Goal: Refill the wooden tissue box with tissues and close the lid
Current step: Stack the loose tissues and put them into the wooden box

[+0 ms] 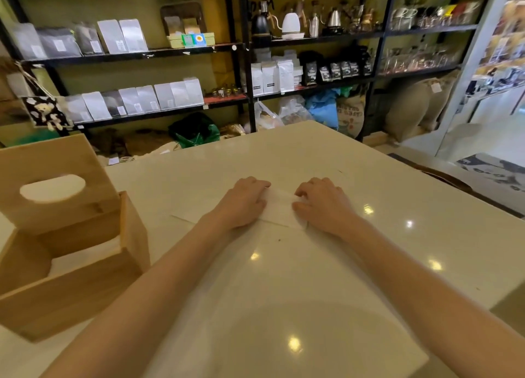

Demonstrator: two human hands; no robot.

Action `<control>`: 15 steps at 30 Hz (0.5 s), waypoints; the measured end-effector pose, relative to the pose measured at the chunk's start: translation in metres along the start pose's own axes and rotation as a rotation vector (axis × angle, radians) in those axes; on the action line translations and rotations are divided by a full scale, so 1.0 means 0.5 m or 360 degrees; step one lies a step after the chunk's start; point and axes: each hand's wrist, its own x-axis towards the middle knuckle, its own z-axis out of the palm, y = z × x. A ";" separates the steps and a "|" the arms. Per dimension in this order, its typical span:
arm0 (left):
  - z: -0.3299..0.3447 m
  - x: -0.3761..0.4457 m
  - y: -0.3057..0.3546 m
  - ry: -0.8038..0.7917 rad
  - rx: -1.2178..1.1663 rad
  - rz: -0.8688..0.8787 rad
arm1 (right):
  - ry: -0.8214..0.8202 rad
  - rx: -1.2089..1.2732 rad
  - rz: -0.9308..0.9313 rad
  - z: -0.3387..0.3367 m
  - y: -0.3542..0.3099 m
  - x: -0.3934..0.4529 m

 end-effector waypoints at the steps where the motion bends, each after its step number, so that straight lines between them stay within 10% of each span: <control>1: -0.002 0.000 0.003 0.0012 0.0018 -0.0010 | 0.0005 0.0038 0.0002 0.000 -0.001 0.000; 15: -0.110 -0.174 0.049 0.0539 -0.0607 -0.0114 | 0.0136 0.1446 -0.0156 -0.063 -0.056 -0.091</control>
